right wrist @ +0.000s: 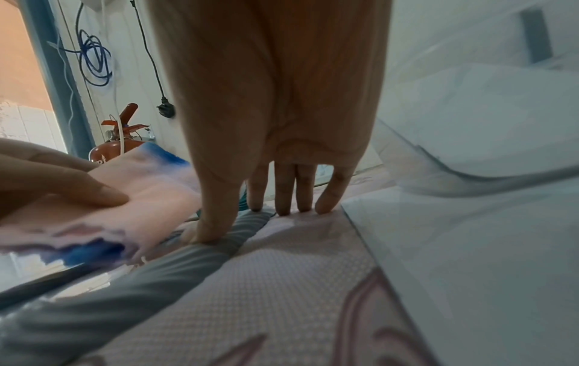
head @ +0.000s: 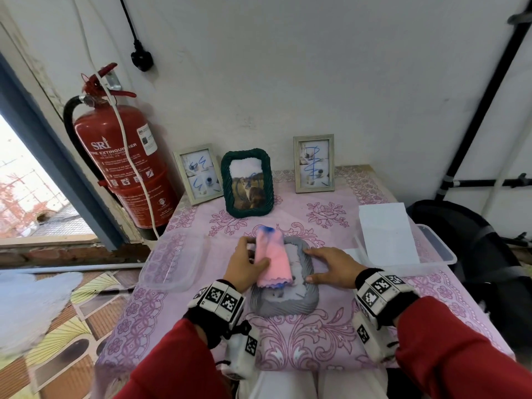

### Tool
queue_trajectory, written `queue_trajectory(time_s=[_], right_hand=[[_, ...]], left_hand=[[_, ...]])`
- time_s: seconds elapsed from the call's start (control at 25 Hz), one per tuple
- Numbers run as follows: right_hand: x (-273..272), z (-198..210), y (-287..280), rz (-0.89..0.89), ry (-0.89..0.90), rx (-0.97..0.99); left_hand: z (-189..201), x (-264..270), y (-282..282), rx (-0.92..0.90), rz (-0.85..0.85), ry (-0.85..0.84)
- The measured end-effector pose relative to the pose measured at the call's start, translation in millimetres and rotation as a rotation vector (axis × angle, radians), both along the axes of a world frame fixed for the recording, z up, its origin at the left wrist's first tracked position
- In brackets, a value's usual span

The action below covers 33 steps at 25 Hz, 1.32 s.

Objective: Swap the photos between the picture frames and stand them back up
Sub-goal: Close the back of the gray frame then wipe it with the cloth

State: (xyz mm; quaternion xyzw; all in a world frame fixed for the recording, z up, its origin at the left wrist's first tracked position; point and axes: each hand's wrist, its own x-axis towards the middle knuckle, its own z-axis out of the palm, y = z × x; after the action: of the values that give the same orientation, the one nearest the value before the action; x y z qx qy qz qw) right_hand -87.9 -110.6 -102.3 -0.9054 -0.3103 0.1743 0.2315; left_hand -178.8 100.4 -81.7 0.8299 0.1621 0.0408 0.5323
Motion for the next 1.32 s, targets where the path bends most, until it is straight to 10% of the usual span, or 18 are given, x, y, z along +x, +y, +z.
queue_trajectory(time_s=[0.32,0.76,1.32], right_hand=[[2,1,2,0.010,-0.001,-0.019],[3,2,5,0.050,-0.011,-0.062],[2,2,6,0.026,0.022,-0.030]], left_hand=[[45,-22,65,0.117,0.045,-0.302],[47,-53,161,0.379,0.350,-0.214],[13,-52,171,0.329,0.021,0.098]])
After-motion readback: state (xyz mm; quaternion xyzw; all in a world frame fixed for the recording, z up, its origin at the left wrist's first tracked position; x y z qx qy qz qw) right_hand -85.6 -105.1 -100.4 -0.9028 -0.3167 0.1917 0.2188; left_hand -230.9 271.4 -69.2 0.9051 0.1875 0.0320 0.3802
